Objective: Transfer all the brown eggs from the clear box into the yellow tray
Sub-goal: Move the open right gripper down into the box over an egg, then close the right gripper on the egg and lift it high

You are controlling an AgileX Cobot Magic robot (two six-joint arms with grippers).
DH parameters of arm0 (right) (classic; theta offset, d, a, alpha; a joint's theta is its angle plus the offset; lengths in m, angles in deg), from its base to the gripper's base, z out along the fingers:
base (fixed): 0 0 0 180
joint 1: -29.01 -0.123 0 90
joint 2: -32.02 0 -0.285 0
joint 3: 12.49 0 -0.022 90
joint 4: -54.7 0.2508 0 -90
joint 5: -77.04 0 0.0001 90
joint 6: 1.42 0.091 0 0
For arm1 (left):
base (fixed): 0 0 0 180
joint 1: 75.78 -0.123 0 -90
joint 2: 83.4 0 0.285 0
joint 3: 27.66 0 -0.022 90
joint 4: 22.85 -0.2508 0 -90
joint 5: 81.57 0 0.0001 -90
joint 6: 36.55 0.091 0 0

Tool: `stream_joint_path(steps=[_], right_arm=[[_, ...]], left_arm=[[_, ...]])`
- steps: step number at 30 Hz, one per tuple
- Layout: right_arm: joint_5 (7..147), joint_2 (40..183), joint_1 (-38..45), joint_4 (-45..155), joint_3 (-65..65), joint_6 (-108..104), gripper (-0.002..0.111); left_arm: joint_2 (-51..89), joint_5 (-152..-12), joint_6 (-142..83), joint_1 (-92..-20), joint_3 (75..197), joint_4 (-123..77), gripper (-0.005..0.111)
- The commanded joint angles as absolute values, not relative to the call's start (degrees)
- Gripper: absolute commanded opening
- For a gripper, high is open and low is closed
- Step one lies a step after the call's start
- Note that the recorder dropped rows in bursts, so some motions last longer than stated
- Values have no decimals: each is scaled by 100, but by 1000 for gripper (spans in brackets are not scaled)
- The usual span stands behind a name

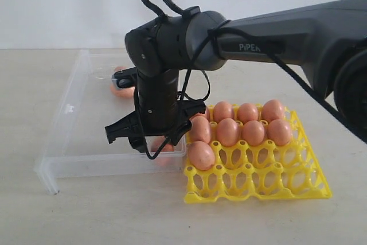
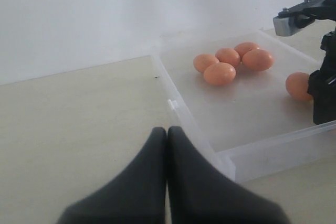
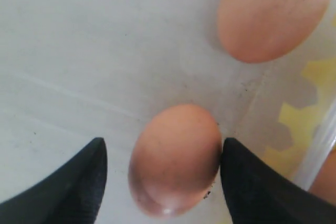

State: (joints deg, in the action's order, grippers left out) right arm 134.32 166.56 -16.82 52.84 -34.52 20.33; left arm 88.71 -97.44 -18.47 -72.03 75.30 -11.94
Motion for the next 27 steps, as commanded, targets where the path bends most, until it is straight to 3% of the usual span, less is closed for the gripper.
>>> stream_joint_path(steps=[1,11,13,15,21,27], right_arm=[[13585,16711,-1667,5122,-3467,2125,61],[13229,16999,-1667,5122,-3467,2226,56],[13214,17024,-1667,5122,-3467,2238,41],[13226,17024,-1667,5122,-3467,2226,1],[13079,16782,-1747,5052,-3467,2013,0],[11930,15600,-2374,3584,-3467,2162,0]], left_arm=[[8882,-9636,-1899,-7171,7512,-1153,-4],[8882,-9636,-1899,-7171,7512,-1153,-4],[8882,-9636,-1899,-7171,7512,-1153,-4],[8882,-9636,-1899,-7171,7512,-1153,-4],[8882,-9636,-1899,-7171,7512,-1153,-4],[8882,-9625,-1899,-7171,7512,-1153,-4]])
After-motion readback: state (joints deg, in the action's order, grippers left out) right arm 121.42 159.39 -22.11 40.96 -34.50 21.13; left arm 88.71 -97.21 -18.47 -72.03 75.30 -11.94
